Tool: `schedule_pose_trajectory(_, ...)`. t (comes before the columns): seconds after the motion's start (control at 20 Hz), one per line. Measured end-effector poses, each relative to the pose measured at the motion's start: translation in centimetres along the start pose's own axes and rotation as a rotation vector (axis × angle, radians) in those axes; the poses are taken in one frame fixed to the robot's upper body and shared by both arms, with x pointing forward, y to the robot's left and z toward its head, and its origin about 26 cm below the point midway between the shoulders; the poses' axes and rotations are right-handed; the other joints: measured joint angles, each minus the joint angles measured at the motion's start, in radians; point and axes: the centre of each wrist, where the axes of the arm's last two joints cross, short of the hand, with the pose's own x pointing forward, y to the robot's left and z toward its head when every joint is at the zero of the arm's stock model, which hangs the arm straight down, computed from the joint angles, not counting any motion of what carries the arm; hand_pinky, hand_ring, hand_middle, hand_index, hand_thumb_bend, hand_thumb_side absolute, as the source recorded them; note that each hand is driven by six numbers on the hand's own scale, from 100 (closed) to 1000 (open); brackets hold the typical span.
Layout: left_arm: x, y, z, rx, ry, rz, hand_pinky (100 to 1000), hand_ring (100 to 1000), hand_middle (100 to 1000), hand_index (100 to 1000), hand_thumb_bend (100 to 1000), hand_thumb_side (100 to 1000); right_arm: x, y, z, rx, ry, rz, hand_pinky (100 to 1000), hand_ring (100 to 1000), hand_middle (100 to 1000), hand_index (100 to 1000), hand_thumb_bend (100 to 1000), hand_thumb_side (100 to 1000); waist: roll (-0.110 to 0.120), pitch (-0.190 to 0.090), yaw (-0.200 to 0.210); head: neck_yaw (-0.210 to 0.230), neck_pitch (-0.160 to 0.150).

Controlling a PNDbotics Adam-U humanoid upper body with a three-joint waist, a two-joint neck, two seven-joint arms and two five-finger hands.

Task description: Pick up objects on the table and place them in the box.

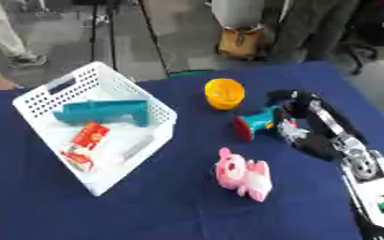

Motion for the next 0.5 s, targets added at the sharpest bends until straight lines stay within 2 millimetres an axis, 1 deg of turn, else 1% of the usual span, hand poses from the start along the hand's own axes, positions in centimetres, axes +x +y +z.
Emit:
schedule_pose_trajectory(0.1,0.0,0.0,0.0,-0.001,0.0,0.0,758,671,716,817,282,832,0.1,-0.1,-0.3,0.026,-0.004,0.036,431,474,693,830,100,527,0.0,0.0,0.0,0.0,0.0)
schedule_pose_trajectory(0.15,0.0,0.0,0.0,-0.001,0.0,0.0,758,671,716,818,282,833,0.2,-0.1,-0.6,0.042,-0.006,0.052,442,484,701,829,119,505,0.0,0.0,0.001,0.0,0.0)
schedule_pose_trajectory(0.2,0.0,0.0,0.0,-0.001,0.0,0.0,758,671,716,818,282,833,0.2,-0.1,-0.8,0.06,-0.008,0.069,442,484,701,829,119,505,0.0,0.0,0.001,0.0,0.0)
schedule_pose_trajectory(0.25,0.0,0.0,0.0,-0.001,0.0,0.0,758,672,717,818,282,834,0.2,-0.1,-0.9,0.079,-0.009,0.087,462,501,715,828,294,481,0.0,0.0,0.001,0.0,0.0)
schedule_pose_trajectory(0.3,0.0,0.0,0.0,-0.001,0.001,0.0,758,672,717,818,282,834,0.1,-0.1,-1.1,0.101,-0.01,0.104,462,501,715,828,294,481,0.0,0.0,0.001,-0.001,0.0)
schedule_pose_trajectory(0.35,0.0,0.0,0.0,-0.002,0.001,0.0,758,672,717,818,281,835,0.1,-0.1,-1.3,0.126,-0.011,0.121,479,516,727,828,398,486,0.0,0.0,0.002,-0.001,0.0)
schedule_pose_trajectory(0.4,0.0,0.0,0.0,-0.003,0.001,0.0,758,672,717,818,281,835,0.0,-0.1,-1.5,0.157,-0.011,0.143,479,516,727,828,398,486,0.0,0.0,0.003,-0.001,0.0)
schedule_pose_trajectory(0.45,0.0,0.0,0.0,-0.004,0.001,0.0,759,672,717,818,282,834,-0.1,-0.1,-1.6,0.186,-0.01,0.16,486,522,730,826,436,498,0.0,-0.001,0.004,-0.001,0.0)
schedule_pose_trajectory(0.5,0.0,0.0,0.0,-0.005,0.001,0.0,759,672,717,818,282,834,-0.2,-0.1,-1.7,0.212,-0.009,0.175,486,522,730,826,436,498,0.0,-0.001,0.004,-0.001,0.0)
